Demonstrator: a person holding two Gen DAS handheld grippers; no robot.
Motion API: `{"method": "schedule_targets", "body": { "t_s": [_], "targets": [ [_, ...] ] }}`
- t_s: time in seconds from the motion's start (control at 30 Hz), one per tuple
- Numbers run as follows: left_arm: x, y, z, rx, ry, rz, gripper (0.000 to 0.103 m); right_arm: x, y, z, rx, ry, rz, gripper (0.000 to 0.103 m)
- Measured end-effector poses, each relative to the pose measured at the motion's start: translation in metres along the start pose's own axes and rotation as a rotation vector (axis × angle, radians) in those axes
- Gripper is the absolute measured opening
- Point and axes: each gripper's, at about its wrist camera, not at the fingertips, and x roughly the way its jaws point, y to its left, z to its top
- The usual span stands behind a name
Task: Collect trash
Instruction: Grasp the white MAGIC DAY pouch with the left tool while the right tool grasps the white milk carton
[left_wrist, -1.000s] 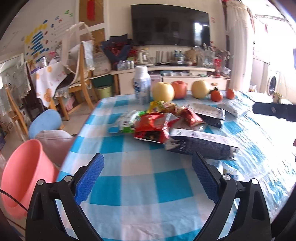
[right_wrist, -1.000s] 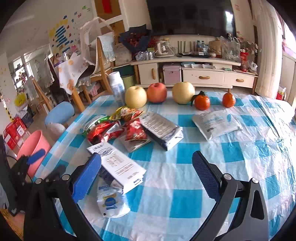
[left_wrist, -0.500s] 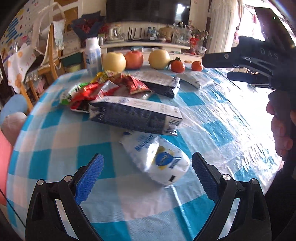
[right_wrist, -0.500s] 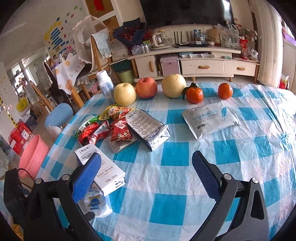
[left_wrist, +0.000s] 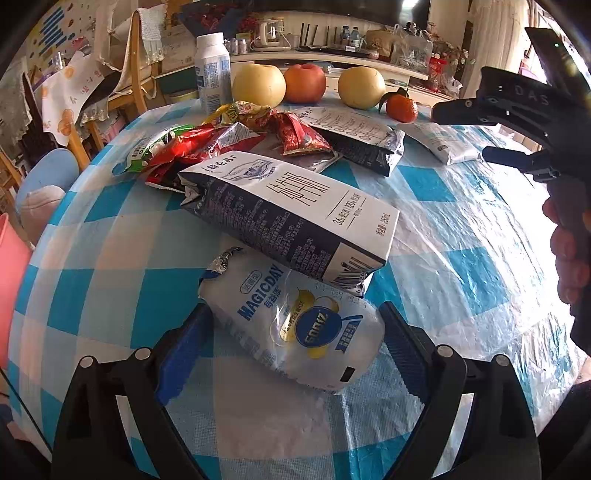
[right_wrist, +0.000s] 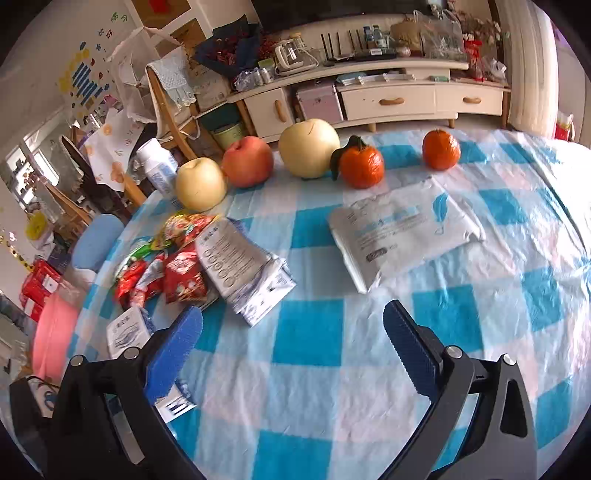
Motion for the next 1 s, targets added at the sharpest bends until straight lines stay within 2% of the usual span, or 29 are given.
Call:
{"method": "schedule_targets", "body": {
  "t_s": [0.07,0.23,0.4,0.73,1.0],
  "targets": [
    [0.0,0.003,0.002,-0.007,-0.001,0.007,0.087,0.003,-0.008,0.005,0.015,-0.018,-0.022,0.099],
    [0.002,0.009,0.006,-0.017,0.007,0.007,0.087,0.02,-0.014,0.011,0.059,-0.007,0.072,0.099],
    [0.001,0.018,0.006,-0.017,0.017,0.015,0.087,0.035,0.015,0.013,-0.02,0.023,0.152,0.099],
    [-0.002,0.033,0.003,-0.009,0.011,0.029,0.087,0.036,0.081,-0.014,-0.076,0.146,0.407,0.099],
    [-0.002,0.044,0.002,-0.024,-0.005,0.006,0.087,0.031,0.106,-0.03,-0.142,0.166,0.419,0.093]
  ]
}}
